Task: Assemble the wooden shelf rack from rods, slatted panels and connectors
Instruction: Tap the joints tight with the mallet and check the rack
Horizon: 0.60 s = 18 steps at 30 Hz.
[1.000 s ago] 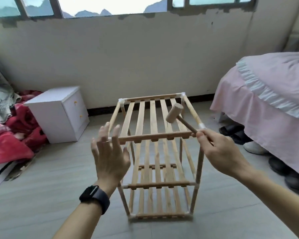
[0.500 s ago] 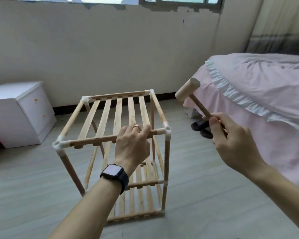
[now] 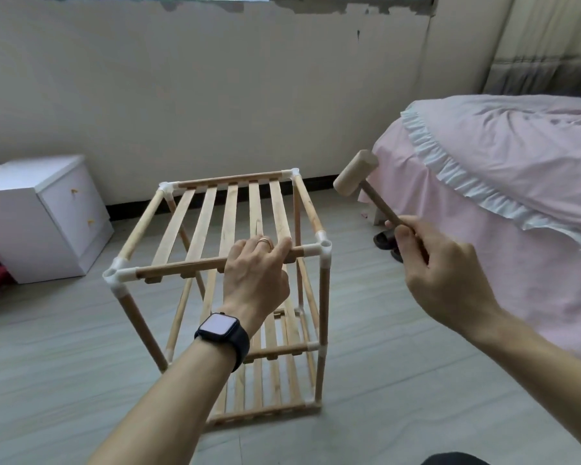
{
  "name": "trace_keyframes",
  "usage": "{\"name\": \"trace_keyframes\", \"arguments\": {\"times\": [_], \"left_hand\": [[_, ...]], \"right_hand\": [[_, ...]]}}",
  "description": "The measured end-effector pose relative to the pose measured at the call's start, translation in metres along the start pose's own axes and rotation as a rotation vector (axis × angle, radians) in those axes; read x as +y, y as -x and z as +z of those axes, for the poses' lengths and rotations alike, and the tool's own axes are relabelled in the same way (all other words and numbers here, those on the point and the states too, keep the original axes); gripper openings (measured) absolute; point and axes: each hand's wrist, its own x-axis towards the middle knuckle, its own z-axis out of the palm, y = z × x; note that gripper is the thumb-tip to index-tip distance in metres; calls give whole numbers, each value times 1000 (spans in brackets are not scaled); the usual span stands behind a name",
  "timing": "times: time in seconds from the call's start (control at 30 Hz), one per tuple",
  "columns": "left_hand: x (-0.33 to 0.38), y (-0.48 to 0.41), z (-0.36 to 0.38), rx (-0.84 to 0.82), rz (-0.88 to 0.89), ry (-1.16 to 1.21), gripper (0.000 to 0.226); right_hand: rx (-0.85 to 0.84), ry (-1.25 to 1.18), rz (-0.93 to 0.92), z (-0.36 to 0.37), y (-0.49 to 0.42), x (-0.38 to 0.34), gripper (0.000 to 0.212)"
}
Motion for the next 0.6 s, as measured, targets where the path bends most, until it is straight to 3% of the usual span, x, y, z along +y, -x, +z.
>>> {"name": "trace_keyframes", "arguments": {"times": [0.1, 0.17, 0.23, 0.33, 0.43, 0.53, 0.6], "left_hand": [[0, 0, 1, -13, -2, -2, 38], [-1, -2, 1, -38, 17, 8, 40], [-6, -4, 0, -90, 57, 45, 46], [-28, 2, -7, -157, 40, 166, 70], [-68, 26, -22, -19, -154, 249, 76], [-111, 61, -33, 200, -378, 250, 80], [-134, 83, -35, 230, -535, 264, 84]], "right_hand": [[-272, 185, 53, 7, 3, -2, 32], [-247, 130, 66, 3, -1, -5, 26], [-193, -44, 66, 4, -3, -16, 18], [-280, -419, 169, 15, -7, -42, 32], [-438, -836, 284, 25, -19, -77, 22], [-616, -1127, 259, 40, -37, -107, 53], [-714, -1261, 219, 56, -51, -131, 68]]}}
